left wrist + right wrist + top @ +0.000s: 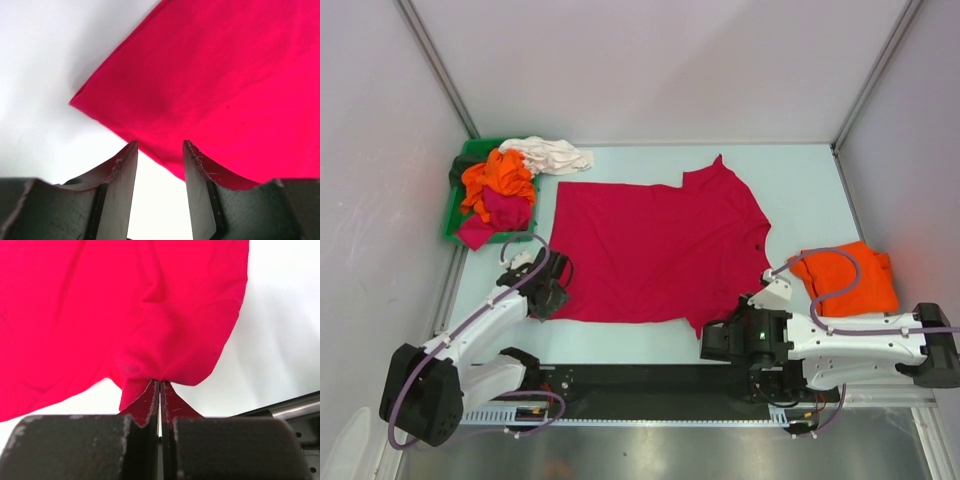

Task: Fold and stack the t-shirts
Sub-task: Grap the side of the flattened tshirt closest away from the robot with both arms

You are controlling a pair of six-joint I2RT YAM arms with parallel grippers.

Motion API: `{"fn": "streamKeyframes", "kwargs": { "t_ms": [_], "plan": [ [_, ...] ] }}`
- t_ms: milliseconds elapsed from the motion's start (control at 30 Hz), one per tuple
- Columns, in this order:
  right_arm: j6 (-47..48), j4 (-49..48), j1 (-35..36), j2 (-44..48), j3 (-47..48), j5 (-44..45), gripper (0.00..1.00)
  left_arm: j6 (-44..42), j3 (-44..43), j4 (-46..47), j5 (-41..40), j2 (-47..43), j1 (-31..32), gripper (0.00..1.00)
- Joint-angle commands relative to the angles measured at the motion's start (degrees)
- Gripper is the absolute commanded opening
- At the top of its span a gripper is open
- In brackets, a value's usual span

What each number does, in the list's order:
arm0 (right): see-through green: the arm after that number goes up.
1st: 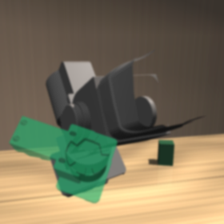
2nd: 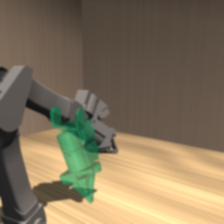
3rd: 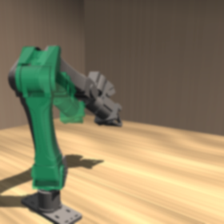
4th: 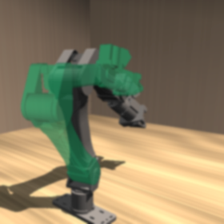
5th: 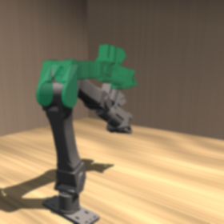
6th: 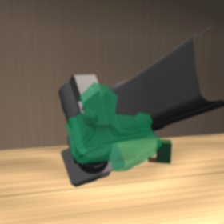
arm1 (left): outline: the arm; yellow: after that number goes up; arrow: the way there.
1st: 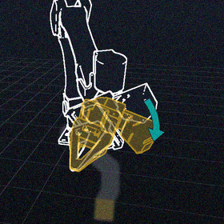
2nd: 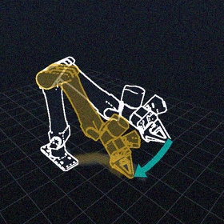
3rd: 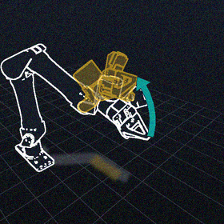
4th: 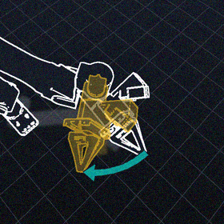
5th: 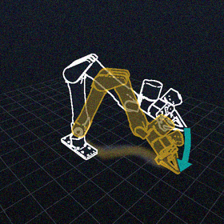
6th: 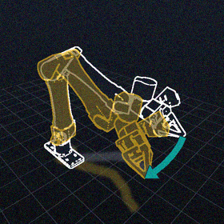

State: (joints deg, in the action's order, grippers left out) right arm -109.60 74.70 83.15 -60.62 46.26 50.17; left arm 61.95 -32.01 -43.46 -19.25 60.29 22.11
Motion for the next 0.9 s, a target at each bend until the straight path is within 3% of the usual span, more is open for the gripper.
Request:
{"fn": "streamKeyframes", "kwargs": {
  "t_ms": [0, 633, 867],
  "plan": [
    [2.3, -0.8, -0.9, 0.8, -0.1, 4.0, 0.00, 2.3, 1.1, -2.8, 0.3, -1.7, -0.8, 0.47],
    [1.1, 0.5, -0.3, 0.9, -0.1, 2.8, 0.00, 2.4, 4.8, 1.9, 2.2, 2.6, -1.0, 0.37],
    [1.6, -0.6, -0.7, 0.6, -0.4, 2.9, 0.00, 1.9, 5.3, 3.2, 2.3, 3.3, -1.2, 0.26]
  ]
}}
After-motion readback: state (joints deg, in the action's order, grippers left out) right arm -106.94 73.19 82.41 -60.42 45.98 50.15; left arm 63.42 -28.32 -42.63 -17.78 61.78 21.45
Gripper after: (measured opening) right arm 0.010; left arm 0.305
